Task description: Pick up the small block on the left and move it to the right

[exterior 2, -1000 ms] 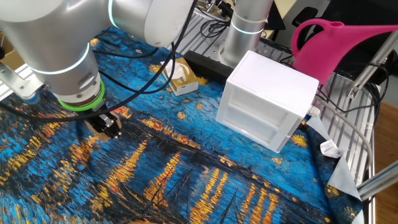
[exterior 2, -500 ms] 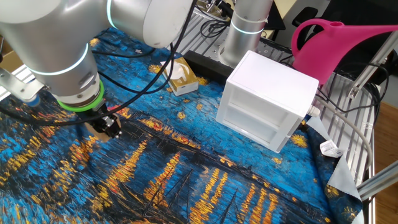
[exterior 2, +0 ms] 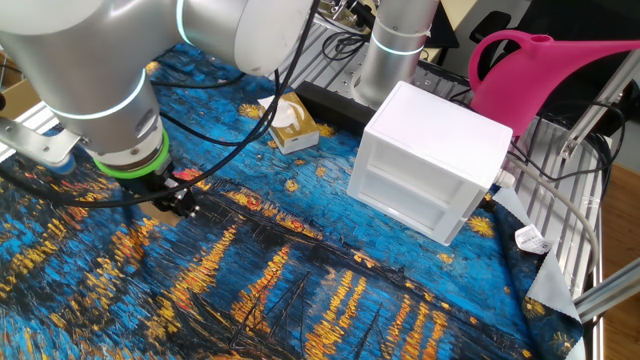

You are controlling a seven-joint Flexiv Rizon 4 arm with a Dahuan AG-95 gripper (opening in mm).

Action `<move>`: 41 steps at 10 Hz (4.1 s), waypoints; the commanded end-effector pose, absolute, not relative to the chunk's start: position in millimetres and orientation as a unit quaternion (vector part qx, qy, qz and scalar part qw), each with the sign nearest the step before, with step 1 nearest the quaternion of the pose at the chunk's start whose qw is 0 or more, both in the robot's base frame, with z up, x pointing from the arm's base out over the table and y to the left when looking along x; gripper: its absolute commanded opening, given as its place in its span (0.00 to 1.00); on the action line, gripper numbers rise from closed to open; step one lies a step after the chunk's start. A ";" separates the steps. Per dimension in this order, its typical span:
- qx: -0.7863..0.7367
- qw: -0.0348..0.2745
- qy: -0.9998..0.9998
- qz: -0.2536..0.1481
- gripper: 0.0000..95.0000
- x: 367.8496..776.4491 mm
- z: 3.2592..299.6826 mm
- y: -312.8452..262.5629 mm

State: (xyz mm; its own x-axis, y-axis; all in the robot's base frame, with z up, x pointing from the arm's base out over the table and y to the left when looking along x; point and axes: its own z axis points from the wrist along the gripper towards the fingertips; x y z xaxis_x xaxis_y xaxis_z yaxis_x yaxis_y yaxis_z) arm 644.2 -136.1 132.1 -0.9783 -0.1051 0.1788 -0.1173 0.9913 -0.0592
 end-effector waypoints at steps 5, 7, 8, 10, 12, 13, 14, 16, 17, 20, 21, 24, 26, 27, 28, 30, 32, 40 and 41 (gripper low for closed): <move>0.057 0.087 -0.994 0.036 0.00 644.8 132.0 -135.9; 0.052 0.087 -0.994 0.034 0.00 643.3 130.6 -130.7; 0.049 0.086 -0.994 0.034 0.00 641.9 129.4 -126.8; 0.042 0.084 -0.995 0.034 0.00 637.6 127.6 -116.3; 0.026 0.084 -0.995 0.036 0.00 632.2 128.7 -104.5; 0.017 0.084 -0.996 0.037 0.00 629.1 130.6 -98.5; 0.014 0.084 -0.996 0.037 0.00 628.0 131.4 -96.3; -0.001 0.085 -0.996 0.039 0.00 620.3 136.4 -83.0; -0.002 0.086 -0.996 0.039 0.00 618.8 137.2 -80.8; -0.017 0.086 -0.995 0.041 0.00 610.8 137.5 -69.5; -0.019 0.086 -0.995 0.042 0.00 608.9 137.5 -67.0; -0.036 0.086 -0.995 0.045 0.00 598.4 136.2 -54.3; -0.044 0.086 -0.994 0.045 0.00 593.0 135.7 -48.5; -0.052 0.086 -0.994 0.046 0.00 587.9 135.0 -42.9; -0.057 0.087 -0.994 0.046 0.00 584.6 134.5 -39.8; -0.064 0.087 -0.993 0.046 0.00 578.7 133.2 -34.6; -0.075 0.086 -0.992 0.046 0.00 570.9 132.0 -27.4; -0.130 0.085 -0.987 0.045 0.00 580.8 126.1 11.5; -0.141 0.086 -0.985 0.046 0.00 582.8 124.5 16.1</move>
